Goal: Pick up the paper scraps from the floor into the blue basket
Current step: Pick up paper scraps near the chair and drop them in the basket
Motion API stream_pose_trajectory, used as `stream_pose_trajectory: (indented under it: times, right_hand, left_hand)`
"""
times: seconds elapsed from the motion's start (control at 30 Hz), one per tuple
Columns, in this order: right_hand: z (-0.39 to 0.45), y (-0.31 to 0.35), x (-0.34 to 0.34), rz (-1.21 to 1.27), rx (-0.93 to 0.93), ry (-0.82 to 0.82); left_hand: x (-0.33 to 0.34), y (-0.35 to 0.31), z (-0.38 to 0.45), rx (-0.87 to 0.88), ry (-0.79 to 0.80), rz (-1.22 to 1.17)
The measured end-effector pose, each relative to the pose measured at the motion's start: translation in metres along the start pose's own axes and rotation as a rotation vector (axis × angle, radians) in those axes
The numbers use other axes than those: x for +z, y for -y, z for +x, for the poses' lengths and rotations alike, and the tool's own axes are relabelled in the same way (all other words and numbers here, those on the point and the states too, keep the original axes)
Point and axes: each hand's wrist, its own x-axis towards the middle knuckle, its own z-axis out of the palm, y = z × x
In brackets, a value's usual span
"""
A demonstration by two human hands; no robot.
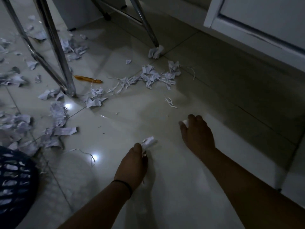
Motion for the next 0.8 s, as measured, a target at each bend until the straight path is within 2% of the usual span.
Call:
stream_pose_trajectory:
  times: [0.17, 0.27, 0.33, 0.37, 0.47, 0.53, 0.6, 0.67, 0.8]
  right_hand:
    - [-0.009, 0.016, 0.002, -0.192, -0.113, 0.097]
    - [-0.018, 0.025, 0.003, -0.278, -0.145, 0.018]
    - [-0.024, 0.031, 0.003, -0.248, -0.165, 0.068]
    - [-0.028, 0.037, 0.001, -0.197, -0.173, 0.144]
    - [-0.041, 0.059, 0.004, -0.028, -0.256, 0.190]
    - [-0.049, 0.076, -0.005, 0.067, -0.337, 0.132]
    - [-0.058, 0.087, -0.012, 0.076, -0.445, 0.126]
    - [-0.069, 0.092, -0.006, -0.019, -0.561, 0.223]
    - [-0.084, 0.098, 0.000, -0.027, -0.502, 0.319]
  left_hand:
    - [-0.016, 0.006, 0.006, -0.038, -0.039, -0.029]
    - [-0.029, 0.015, 0.006, -0.101, -0.201, -0.011]
    - [-0.041, 0.022, 0.004, -0.191, -0.311, 0.016]
    - [-0.048, 0.027, 0.003, -0.224, -0.350, 0.047]
    - [-0.066, 0.052, 0.000, -0.326, -0.387, 0.131]
    - [-0.075, 0.068, -0.001, -0.375, -0.388, 0.181]
    - [-0.082, 0.081, -0.006, -0.428, -0.312, 0.290]
    - [-0.084, 0.090, -0.011, -0.440, -0.196, 0.417]
    - [-0.083, 0.092, -0.020, -0.337, -0.133, 0.525]
